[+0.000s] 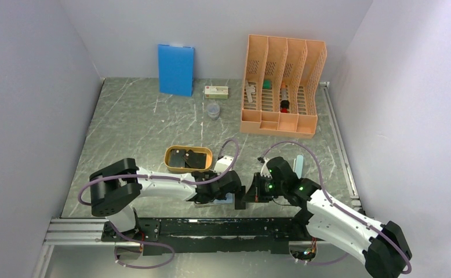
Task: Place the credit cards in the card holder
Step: Insert the credit card into the card holder.
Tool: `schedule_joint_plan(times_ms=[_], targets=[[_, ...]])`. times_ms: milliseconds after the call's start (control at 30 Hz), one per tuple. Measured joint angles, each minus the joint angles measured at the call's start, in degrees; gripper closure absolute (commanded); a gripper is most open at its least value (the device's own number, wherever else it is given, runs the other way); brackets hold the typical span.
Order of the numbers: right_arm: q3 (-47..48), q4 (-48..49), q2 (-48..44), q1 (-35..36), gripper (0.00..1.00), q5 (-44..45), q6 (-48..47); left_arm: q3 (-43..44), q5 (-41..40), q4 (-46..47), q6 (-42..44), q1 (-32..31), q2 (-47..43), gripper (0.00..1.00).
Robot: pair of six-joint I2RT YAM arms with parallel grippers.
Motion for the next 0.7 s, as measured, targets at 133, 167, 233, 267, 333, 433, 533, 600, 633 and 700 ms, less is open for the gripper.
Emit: schedule_joint_plan(times_ms=[133,167,233,267,333,433,533,600,633,700], targets=[[0.0,1.1,1.2,0.0,1.00,-1.3,0.0,-0.5,-0.7,0.8,-0.9,0.0,0.0,0.95],[0.0,1.4,1.5,0.0,1.00,-1.6,0.0,-0.6,-0.9,1.0,-1.2,0.0,0.0,0.95],[0.0,2.2,2.4,0.1,1.00,-2.5,0.0,-1.0,-1.2,1.6,-1.6,0.0,-0.2,0.95],[0.0,2.5,2.8,0.1,1.00,-2.8,0.0,-1.4,-1.4,1.9,-1.7,0.0,-0.3,0.95],[0.0,3.1,3.7,0.2,1.00,-3.4,0.0,-2.1,-1.6,2.8,-2.2,-0.1,-0.7,0.95],[0.0,4.0,5.0,0.3,1.00,-3.9,0.2,-3.3,-1.6,4.1,-2.8,-0.1,-1.4,0.95],[0.0,4.6,6.4,0.4,1.00,-3.8,0.5,-4.9,-1.6,5.5,-3.5,-0.1,-2.5,0.95],[0.0,4.7,6.9,0.4,1.00,-3.7,0.6,-6.4,-1.4,6.1,-4.0,-0.1,-3.8,0.95],[0.0,4.9,7.0,0.4,1.00,-3.7,0.6,-7.1,-1.4,6.4,-4.1,-0.1,-4.4,0.95],[0.0,4.9,7.2,0.4,1.00,-3.7,0.5,-9.0,-1.1,6.4,-4.3,-0.1,-6.4,0.95]])
